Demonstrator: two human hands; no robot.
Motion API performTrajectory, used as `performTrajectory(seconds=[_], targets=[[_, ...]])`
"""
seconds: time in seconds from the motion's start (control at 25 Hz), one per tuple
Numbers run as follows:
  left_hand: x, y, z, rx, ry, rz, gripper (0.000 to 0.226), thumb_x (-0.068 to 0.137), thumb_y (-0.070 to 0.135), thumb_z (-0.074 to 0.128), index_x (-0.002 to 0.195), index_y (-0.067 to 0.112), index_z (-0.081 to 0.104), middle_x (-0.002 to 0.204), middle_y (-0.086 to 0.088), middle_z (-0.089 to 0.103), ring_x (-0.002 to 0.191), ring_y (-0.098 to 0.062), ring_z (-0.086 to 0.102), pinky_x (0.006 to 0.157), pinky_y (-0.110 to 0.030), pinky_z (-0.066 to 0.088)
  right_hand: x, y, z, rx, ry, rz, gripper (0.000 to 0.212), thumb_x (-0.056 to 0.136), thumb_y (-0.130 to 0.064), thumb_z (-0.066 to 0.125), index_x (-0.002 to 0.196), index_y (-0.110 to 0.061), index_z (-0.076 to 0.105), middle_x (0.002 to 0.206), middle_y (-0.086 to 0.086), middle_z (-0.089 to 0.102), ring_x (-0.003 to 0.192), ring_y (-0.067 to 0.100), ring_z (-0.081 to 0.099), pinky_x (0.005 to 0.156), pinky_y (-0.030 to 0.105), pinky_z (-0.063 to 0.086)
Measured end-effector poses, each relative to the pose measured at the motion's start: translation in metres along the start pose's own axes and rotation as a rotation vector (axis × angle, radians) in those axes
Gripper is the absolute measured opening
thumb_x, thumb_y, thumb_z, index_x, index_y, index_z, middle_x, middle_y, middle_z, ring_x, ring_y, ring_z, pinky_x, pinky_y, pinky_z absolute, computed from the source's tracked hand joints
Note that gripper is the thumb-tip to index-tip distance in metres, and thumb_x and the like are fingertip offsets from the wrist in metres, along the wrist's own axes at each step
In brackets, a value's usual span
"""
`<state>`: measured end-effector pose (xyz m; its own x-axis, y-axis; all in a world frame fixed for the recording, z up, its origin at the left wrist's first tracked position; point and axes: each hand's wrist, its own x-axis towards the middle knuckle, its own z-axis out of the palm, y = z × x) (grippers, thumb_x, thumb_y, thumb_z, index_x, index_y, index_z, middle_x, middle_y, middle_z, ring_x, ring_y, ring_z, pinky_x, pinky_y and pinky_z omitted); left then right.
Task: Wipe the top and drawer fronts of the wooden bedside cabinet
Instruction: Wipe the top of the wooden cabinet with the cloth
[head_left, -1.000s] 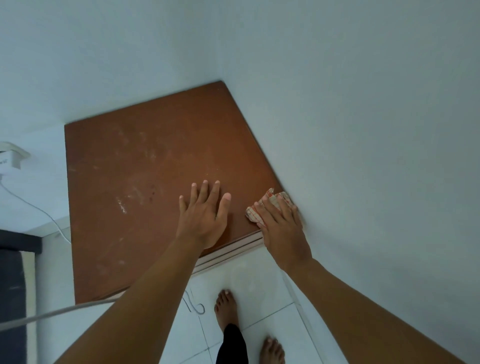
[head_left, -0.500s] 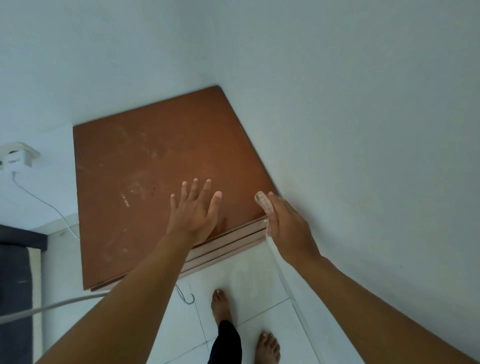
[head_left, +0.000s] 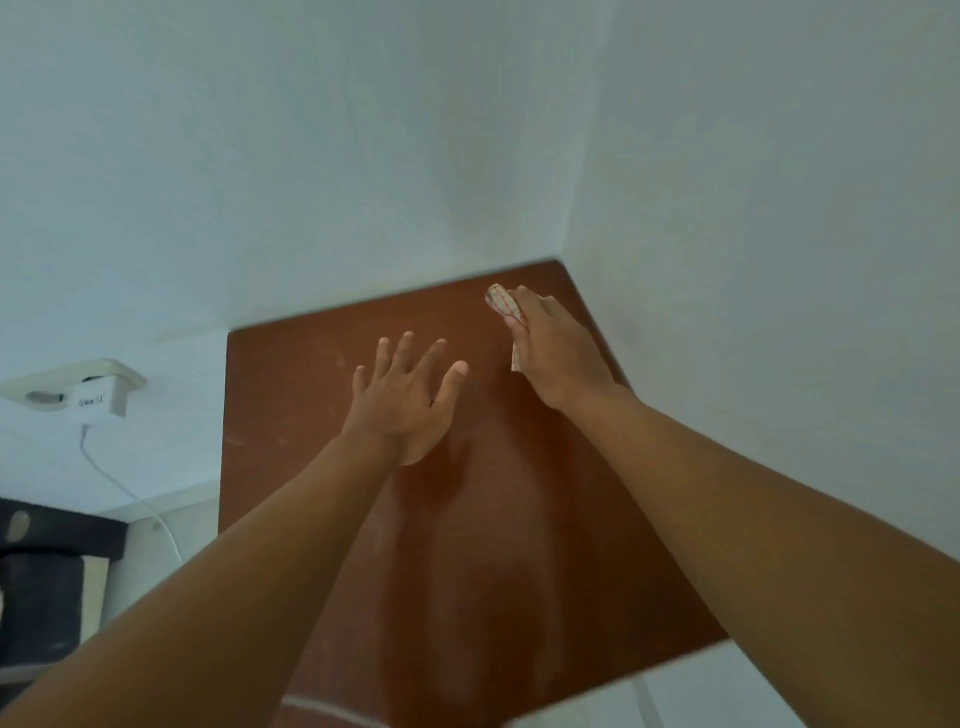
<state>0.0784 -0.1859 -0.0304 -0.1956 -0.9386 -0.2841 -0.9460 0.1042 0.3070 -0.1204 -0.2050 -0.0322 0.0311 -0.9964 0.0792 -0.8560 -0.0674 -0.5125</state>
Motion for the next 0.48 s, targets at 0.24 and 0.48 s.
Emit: performTrajectory(seconds=[0.24,0.48], targets=[[0.095,-0.038,0.004,0.003,-0.014,0.015,0.066,0.101,0.063,0.015,0.161,0.036,0.017,0.171,-0.001,0.002,0.157,-0.025,-0.008,0.125,-0.052,0.001,0.103,0.016,0.072,-0.136,-0.108,-0.062,0.056,0.104,-0.047,0.034,0.150,-0.018,0.048,0.155,0.008,0.050,0.150,0.028,0.037,0.123,0.049,0.029],[0.107,-0.047,0.027,0.063,0.004,0.004,0.061,0.104,0.055,0.014,0.161,0.038,0.009,0.171,0.000,-0.005,0.157,-0.024,-0.009,0.121,-0.060,-0.007,0.108,0.021,0.106,-0.325,-0.185,-0.012,0.060,0.106,-0.050,0.020,0.163,-0.035,0.015,0.173,-0.002,0.011,0.160,0.028,-0.006,0.125,0.062,-0.002]])
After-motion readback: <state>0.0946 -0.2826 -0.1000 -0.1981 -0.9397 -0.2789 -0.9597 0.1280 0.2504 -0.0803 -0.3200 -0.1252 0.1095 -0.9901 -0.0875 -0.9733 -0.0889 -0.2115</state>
